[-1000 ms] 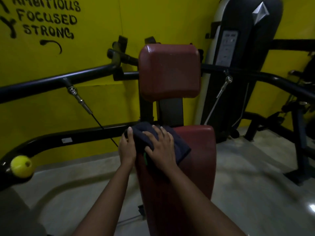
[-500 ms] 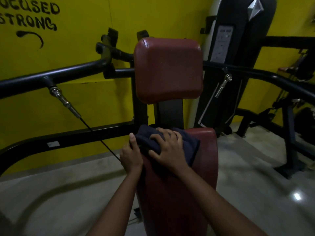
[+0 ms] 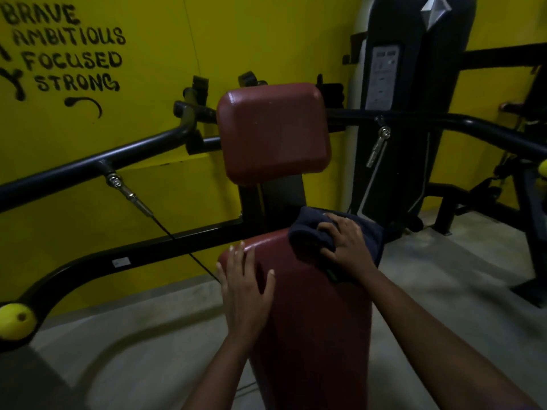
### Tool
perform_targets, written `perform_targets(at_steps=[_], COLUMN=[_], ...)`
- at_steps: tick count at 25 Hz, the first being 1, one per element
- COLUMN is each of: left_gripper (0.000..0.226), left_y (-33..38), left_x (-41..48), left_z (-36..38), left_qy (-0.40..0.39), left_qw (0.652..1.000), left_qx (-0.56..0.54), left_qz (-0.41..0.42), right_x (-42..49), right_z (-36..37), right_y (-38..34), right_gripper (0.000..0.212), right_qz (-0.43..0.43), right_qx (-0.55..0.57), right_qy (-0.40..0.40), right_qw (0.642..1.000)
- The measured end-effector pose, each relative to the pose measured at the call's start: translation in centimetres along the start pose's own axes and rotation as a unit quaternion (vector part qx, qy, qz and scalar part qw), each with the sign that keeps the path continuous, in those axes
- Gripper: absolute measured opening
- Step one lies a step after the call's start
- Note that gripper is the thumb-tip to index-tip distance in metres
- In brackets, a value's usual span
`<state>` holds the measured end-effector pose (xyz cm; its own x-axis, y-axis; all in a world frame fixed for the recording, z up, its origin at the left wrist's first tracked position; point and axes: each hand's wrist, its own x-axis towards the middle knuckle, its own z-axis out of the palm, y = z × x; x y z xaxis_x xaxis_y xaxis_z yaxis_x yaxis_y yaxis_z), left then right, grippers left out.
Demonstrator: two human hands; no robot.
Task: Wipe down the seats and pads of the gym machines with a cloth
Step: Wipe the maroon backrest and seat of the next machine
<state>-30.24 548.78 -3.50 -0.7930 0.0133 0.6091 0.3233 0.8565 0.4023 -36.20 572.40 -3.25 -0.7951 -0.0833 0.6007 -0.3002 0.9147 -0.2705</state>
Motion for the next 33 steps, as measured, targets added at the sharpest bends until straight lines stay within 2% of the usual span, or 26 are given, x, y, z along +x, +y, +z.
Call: perform_targets(at_steps=[3,4,7,9,11,13,16,19,21,24,27,29,30,33], left_gripper=[0.062,0.061,0.058,0.058,0.057,0.060,0.067,0.070,0.070,0.069,0.065,0.064,0.064,0.063], left_y=[2.2,2.9,3.8,3.7,3.3,3.2,3.3,3.4,3.4,3.6,4.1,4.2,4.1,3.0], left_x=[0.1,0.5,2.0,2.5,2.4,2.3,1.8,1.6,1.6,1.6,0.1,-2.1,-3.3,-6.3], left_z=[2.1,3.0,5.9,8.0,9.1,9.4,9.3,9.6,9.7,9.2,9.7,11.1,11.9,14.3], left_qy=[-0.030,-0.041,-0.063,-0.068,-0.076,-0.071,-0.063,-0.067,-0.072,-0.084,-0.084,-0.095,-0.103,-0.118], left_qw=[0.991,0.983,0.950,0.918,0.881,0.862,0.860,0.859,0.855,0.857,0.864,0.847,0.834,0.789], left_qx=[0.021,0.035,0.106,0.140,0.180,0.219,0.247,0.263,0.277,0.274,0.242,0.229,0.226,0.242], left_qz=[0.131,0.174,0.287,0.365,0.430,0.452,0.442,0.434,0.432,0.428,0.433,0.470,0.493,0.552], right_x=[-0.2,0.2,0.4,0.5,0.0,-1.4,-5.8,-12.0,-15.7,-17.1,-12.5,-9.8,-9.5,-13.3], right_z=[-0.1,-0.2,0.2,0.0,0.2,1.0,3.1,6.0,7.9,7.7,5.0,3.6,3.7,7.2], right_y=[0.9,0.3,0.5,2.6,4.2,4.7,4.9,4.5,4.1,4.0,4.7,5.1,5.1,5.3], right_gripper=[0.048,0.049,0.051,0.052,0.054,0.055,0.058,0.054,0.053,0.061,0.052,0.047,0.045,0.047], right_qz=[0.127,0.127,0.037,0.069,0.148,0.224,0.355,0.456,0.515,0.528,0.472,0.437,0.435,0.476], right_qx=[0.030,0.024,-0.023,0.029,0.136,0.233,0.350,0.388,0.395,0.402,0.423,0.425,0.429,0.448], right_qy=[0.061,0.068,0.048,0.066,0.097,0.127,0.127,0.124,0.088,0.043,0.066,0.093,0.106,0.139], right_qw=[0.990,0.989,0.998,0.995,0.975,0.938,0.857,0.791,0.756,0.747,0.771,0.787,0.784,0.744])
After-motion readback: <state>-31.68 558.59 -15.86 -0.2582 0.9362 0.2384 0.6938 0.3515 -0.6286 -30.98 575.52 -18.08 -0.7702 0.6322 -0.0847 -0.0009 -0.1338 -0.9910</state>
